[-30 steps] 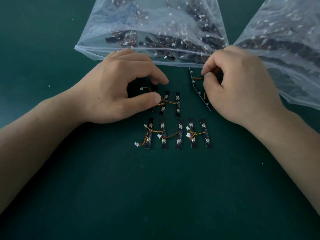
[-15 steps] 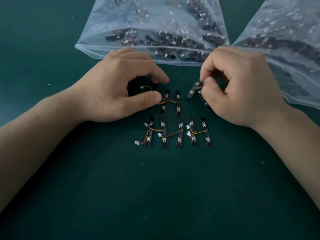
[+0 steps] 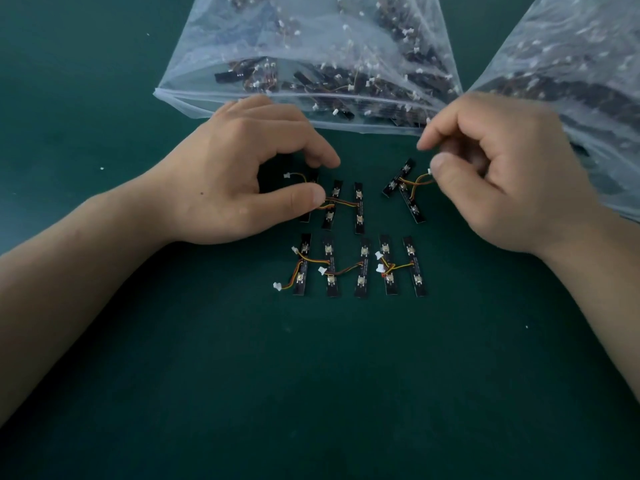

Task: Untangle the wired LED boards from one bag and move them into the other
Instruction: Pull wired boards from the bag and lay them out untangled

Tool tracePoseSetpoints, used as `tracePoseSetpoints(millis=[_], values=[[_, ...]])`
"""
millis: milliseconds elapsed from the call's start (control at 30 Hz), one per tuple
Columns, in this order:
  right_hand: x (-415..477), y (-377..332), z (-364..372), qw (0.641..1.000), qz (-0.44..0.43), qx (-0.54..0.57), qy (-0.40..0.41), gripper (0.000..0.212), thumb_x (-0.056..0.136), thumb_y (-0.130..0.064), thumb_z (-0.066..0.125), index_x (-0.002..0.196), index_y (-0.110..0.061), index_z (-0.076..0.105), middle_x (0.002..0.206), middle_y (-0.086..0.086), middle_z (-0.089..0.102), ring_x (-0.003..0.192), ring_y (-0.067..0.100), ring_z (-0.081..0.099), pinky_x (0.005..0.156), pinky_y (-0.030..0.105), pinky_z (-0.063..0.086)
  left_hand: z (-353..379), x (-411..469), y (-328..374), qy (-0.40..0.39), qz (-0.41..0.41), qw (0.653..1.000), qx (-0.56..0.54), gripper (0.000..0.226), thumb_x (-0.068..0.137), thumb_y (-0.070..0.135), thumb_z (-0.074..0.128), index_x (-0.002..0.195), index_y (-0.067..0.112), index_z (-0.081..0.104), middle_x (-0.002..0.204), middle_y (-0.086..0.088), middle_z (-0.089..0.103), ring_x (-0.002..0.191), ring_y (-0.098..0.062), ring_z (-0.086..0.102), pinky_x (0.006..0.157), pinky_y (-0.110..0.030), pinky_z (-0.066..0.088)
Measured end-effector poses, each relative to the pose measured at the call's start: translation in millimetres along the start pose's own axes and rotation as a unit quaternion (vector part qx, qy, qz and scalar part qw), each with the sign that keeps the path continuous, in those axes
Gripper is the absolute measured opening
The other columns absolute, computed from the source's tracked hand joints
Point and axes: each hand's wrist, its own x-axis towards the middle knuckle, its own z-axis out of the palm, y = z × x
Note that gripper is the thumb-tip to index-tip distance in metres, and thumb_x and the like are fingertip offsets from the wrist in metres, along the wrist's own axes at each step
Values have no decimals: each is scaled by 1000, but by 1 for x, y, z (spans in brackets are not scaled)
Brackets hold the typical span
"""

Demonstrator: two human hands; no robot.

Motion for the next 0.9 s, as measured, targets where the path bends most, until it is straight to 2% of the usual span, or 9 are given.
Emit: tracePoseSetpoints(millis=[100, 200, 267, 333, 467, 567, 767, 900], values=[[-1, 2, -4, 999, 20, -10, -45, 15, 88, -20, 58, 99, -16, 67, 71, -7, 59, 62, 4, 52, 58, 30, 39, 0, 1, 0, 0, 4, 1000, -1, 41, 97, 47, 59, 124, 19, 71, 111, 3, 68, 107, -24, 61, 104, -49, 42], [-2, 4, -10, 997, 0, -1, -83, 13, 84, -27, 60, 95, -20, 61, 74, -13, 58, 65, 6, 53, 60, 19, 36, 0, 1, -1, 0, 6, 1000, -5, 40, 97, 46, 59, 124, 18, 71, 111, 3, 68, 106, -24, 61, 104, -47, 42], [-5, 8, -15, 995, -3, 25, -100, 20, 82, -34, 63, 96, -23, 54, 76, -14, 56, 63, 13, 50, 59, 19, 37, 0, 0, -1, 1, 7, 1000, -5, 40, 97, 46, 59, 124, 18, 71, 111, 3, 68, 106, -23, 60, 104, -46, 42], [-6, 11, -18, 993, 13, 67, -97, 27, 81, -38, 66, 96, -24, 49, 77, -11, 55, 60, 17, 47, 57, 21, 37, -1, 0, 0, 2, 5, 1000, -4, 39, 97, 45, 60, 123, 19, 71, 112, 3, 69, 107, -25, 61, 105, -48, 42], [-5, 10, -19, 994, -25, 47, -92, 25, 82, -41, 69, 84, -22, 53, 76, -14, 55, 64, 6, 51, 58, 13, 35, -1, 1, 1, 3, 4, 1000, -5, 39, 97, 46, 60, 123, 19, 72, 112, 3, 69, 108, -24, 61, 106, -48, 42], [-6, 8, -17, 994, -37, 45, -95, 32, 82, -47, 72, 79, -22, 52, 71, -11, 54, 63, 9, 50, 58, 14, 35, -1, 0, 1, 2, 1, 1000, -8, 40, 97, 47, 59, 124, 21, 72, 112, 4, 68, 108, -23, 60, 106, -48, 42], [-8, 6, -10, 997, -47, 20, -64, 31, 80, -39, 79, 77, -20, 55, 61, -9, 52, 60, 19, 51, 56, 12, 35, -1, 1, 1, 0, -1, 1000, -8, 41, 97, 48, 58, 124, 21, 71, 112, 5, 68, 108, -22, 60, 105, -47, 42], [-8, 6, -10, 997, -38, 15, -68, 19, 80, -31, 81, 81, -19, 67, 61, -10, 53, 58, 13, 52, 57, 9, 35, 0, 1, 1, -1, -4, 1000, -5, 41, 96, 48, 58, 124, 21, 72, 112, 5, 68, 107, -23, 60, 105, -47, 42]])
